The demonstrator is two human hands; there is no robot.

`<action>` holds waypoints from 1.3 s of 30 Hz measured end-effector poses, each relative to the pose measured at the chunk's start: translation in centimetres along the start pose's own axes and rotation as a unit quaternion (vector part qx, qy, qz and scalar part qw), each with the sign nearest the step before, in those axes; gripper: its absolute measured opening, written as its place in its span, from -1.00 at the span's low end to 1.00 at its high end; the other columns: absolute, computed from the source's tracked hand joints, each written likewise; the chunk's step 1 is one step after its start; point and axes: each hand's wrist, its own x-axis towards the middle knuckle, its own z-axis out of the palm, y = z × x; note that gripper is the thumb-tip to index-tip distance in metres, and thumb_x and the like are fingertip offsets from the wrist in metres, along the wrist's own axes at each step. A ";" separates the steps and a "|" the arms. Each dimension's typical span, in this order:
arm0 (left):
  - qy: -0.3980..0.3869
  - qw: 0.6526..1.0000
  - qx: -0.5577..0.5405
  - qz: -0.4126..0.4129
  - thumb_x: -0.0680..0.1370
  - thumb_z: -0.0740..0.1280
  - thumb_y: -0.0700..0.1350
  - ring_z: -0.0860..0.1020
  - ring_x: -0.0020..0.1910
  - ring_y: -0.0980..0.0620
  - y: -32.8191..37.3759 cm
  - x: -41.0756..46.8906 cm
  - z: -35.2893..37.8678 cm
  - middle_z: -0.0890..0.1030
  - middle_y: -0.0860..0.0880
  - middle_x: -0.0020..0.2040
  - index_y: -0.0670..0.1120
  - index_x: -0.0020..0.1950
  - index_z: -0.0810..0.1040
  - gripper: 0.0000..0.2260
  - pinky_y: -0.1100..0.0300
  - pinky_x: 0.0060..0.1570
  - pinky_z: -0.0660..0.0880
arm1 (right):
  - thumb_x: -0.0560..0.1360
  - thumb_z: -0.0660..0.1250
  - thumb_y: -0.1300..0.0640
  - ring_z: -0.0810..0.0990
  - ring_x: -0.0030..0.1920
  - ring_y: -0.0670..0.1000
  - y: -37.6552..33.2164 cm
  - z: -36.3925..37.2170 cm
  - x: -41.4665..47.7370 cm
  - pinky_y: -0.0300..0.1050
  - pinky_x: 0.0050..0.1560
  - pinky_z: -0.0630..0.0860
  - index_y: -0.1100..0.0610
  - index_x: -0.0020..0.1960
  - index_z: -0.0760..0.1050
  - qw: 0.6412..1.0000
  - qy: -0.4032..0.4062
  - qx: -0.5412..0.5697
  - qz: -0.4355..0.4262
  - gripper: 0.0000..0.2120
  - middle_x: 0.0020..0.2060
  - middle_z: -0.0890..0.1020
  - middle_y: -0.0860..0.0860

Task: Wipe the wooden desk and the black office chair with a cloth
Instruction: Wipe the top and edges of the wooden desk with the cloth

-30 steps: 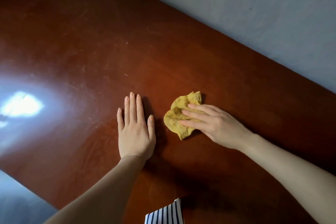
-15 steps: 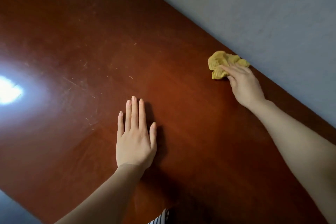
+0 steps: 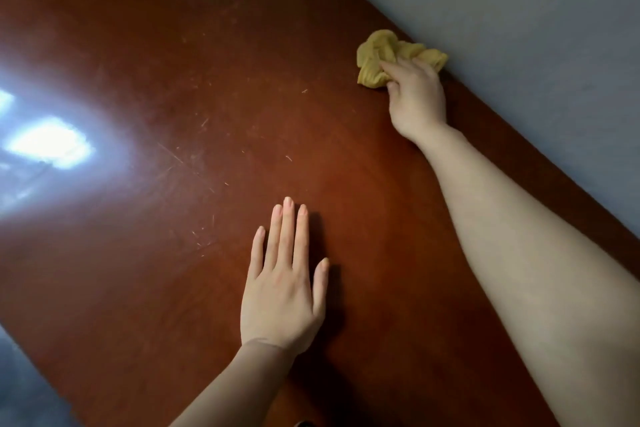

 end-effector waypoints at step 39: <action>-0.006 1.000 0.029 -0.001 0.60 -0.13 0.10 -0.17 0.53 0.03 0.4 -0.1 0.1 -0.08 -0.10 0.56 -0.16 0.55 -0.04 -0.42 0.11 0.49 -0.21 | 0.60 0.14 0.26 0.23 0.44 0.06 13.0 -2.9 -19.2 -0.24 0.39 0.07 0.07 0.37 0.43 0.912 0.171 0.066 0.367 -0.63 0.40 0.40 0.03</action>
